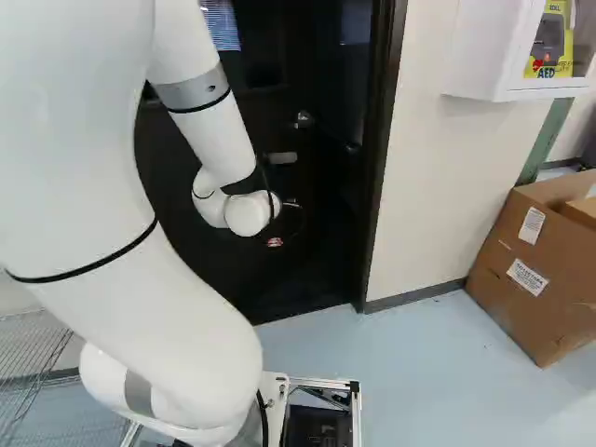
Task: Open the door and move inside
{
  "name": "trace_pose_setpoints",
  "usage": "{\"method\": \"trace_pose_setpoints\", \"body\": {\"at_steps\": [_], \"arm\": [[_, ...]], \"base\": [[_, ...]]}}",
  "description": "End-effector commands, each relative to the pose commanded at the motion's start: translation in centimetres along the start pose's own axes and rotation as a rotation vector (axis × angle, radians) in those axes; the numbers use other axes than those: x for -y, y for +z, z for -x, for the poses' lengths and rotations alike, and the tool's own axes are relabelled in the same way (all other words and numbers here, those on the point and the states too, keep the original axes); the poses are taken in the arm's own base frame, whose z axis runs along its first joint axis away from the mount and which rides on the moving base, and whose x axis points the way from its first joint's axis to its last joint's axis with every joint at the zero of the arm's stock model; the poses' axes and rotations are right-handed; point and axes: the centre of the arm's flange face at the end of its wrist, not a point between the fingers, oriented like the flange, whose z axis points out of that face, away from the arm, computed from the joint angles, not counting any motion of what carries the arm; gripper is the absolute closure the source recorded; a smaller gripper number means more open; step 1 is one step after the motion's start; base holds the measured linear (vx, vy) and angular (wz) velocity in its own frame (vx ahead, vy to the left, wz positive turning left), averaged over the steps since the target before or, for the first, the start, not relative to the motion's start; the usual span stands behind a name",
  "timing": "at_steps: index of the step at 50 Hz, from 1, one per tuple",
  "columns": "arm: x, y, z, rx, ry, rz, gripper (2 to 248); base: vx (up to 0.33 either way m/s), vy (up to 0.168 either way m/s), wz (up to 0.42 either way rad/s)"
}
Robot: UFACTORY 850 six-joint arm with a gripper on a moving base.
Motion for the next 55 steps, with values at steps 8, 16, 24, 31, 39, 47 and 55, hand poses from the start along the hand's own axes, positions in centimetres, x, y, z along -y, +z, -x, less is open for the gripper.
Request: {"method": "trace_pose_setpoints", "body": {"at_steps": [8,16,24,31,39,47,55], "arm": [[0.0,0.0,0.0,0.0,0.0,0.0,3],[0.0,0.0,0.0,0.0,0.0,0.0,3],[0.0,0.0,0.0,0.0,0.0,0.0,3],[0.0,0.0,0.0,0.0,0.0,0.0,3],[0.0,0.0,0.0,0.0,0.0,0.0,3],[0.0,0.0,0.0,0.0,0.0,0.0,3],[0.0,0.0,0.0,0.0,0.0,0.0,3]], "base": [[0.15,0.071,-0.224],[0.158,0.064,-0.262],[0.153,0.063,-0.265],[0.154,0.063,-0.291],[0.148,0.068,-0.291],[0.128,0.076,-0.299],[0.108,0.079,-0.259]]}}
